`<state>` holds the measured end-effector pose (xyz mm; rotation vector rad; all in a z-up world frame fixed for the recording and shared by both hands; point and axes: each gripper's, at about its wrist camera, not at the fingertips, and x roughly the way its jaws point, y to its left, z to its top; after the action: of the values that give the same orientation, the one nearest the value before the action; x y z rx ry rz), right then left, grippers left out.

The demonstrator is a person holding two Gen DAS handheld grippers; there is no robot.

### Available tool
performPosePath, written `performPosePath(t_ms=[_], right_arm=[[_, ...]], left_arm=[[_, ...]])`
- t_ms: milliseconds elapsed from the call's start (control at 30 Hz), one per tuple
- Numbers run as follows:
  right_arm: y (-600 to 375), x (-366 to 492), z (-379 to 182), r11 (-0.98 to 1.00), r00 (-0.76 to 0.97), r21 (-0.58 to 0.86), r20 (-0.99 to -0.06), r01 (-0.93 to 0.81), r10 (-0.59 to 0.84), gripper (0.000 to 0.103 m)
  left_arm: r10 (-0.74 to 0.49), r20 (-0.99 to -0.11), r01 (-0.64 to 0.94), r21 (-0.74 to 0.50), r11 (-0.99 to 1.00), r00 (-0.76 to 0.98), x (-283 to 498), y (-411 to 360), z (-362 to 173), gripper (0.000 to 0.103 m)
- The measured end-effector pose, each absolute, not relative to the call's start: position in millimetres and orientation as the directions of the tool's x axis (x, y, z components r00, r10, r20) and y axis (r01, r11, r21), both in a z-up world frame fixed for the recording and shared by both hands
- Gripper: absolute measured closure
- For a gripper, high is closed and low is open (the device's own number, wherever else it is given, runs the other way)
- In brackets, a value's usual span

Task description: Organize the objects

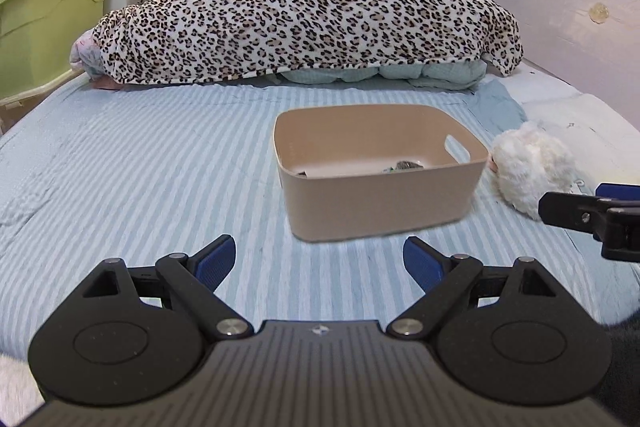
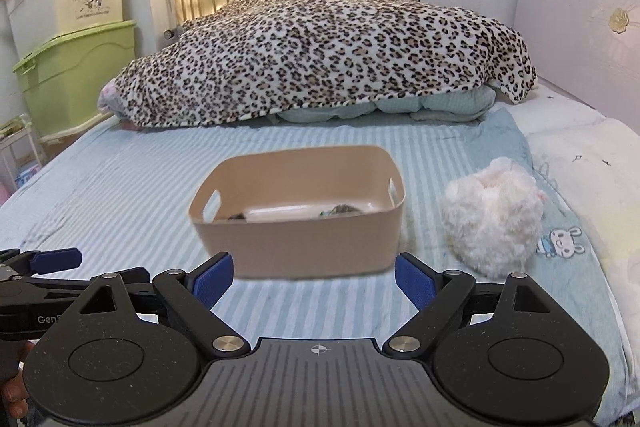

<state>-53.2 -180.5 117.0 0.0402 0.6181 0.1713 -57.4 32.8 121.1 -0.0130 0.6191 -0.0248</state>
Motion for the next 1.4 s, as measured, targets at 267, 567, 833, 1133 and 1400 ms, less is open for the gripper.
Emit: performPosePath(t_ms=[267, 567, 833, 1133, 1400], right_arm=[[-177, -90, 104, 0.985, 0.788, 0.09, -0.592, -0.147, 0.172, 0.014], [-179, -117, 98, 0.988, 0.783, 0.077, -0.603, -0.132, 0.151, 0.014], [-182, -134, 98, 0.988, 0.782, 0.09, -0.603, -0.128, 0.156, 0.014], [-183, -144, 99, 0.988, 0.782, 0.102, -0.603, -0.118, 0.156, 0.014], [-186, -149, 96, 0.986, 0.773, 0.12, -0.613, -0.115, 0.164, 0.014]], left_arm=[[-0.034, -0.568, 0.034, -0.01, 0.999, 0.823, -93, 30, 122, 0.012], [-0.043, -0.561, 0.043, -0.013, 0.999, 0.827, -123, 27, 122, 0.012], [-0.05, -0.557, 0.051, -0.014, 0.999, 0.829, -142, 26, 121, 0.012], [-0.074, -0.581, 0.068, -0.032, 0.997, 0.811, -149, 24, 117, 0.012], [-0.051, -0.584, 0.059, -0.005, 0.998, 0.81, -155, 23, 118, 0.012]])
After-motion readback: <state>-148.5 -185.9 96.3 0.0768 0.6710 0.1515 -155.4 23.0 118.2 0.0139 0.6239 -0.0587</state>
